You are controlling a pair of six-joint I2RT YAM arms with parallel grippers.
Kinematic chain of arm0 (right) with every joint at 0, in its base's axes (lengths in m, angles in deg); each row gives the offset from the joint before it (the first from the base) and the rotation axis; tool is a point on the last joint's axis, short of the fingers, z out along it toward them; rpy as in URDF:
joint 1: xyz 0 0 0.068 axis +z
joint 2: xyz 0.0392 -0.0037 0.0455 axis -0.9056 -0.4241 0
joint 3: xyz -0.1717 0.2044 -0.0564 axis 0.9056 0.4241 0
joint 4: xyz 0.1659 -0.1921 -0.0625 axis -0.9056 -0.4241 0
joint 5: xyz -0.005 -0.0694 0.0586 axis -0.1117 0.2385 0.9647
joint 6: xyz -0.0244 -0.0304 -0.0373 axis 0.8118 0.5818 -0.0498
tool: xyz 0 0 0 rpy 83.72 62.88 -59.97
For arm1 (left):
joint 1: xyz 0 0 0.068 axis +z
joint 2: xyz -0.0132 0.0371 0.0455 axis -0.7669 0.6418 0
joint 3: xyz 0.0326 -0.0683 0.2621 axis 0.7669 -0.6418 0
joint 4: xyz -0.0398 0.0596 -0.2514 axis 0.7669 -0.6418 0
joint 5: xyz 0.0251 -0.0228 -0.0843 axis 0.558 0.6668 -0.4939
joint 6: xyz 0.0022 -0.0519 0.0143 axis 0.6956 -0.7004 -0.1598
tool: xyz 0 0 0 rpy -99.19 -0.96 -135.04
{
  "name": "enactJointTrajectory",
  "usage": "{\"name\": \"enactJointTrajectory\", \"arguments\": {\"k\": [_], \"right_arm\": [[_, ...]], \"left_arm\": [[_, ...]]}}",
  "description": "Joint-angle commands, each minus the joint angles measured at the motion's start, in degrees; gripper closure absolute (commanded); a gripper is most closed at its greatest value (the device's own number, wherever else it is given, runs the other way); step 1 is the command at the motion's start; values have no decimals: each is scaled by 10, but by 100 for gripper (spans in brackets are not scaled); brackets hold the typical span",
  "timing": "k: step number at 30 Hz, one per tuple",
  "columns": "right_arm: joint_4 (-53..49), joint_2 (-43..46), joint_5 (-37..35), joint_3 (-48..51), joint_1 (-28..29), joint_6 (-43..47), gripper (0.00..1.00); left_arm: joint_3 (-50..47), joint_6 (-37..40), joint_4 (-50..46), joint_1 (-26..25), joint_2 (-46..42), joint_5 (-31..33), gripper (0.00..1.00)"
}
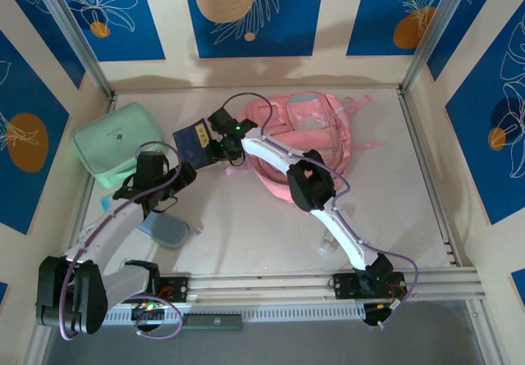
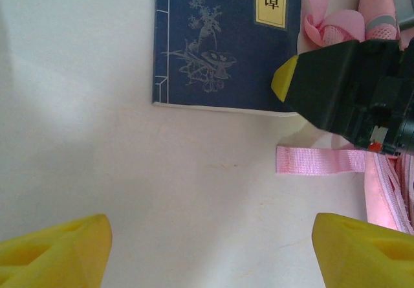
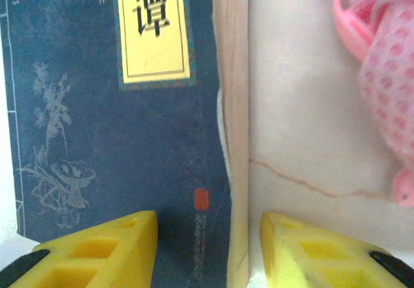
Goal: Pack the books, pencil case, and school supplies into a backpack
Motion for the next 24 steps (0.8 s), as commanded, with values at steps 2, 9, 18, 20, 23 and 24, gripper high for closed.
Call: {"name": "enactJointTrajectory", "arguments": {"k": [2,9,18,20,23,24], "right_arm": [[-12,-34,49,-24,-2,9,57],[-19,-34,51,-36,6,4,70],[-28,-9,65,-49,5,5,95],[-35,2,64,-43,7,8,98],[-41,34,63,-3,13,13,100],[-39,51,59,23,16,12,100]], "left_arm": [[8,-1,-3,9,3,-22,18],[15,-2,-6,8,14,-35,17],[23,5,-16,8,11,-53,15],[28,8,-21,8,9,-58,15],[40,13,-38,8,2,-63,15],[43,14,-41,8,-2,-66,14]]}}
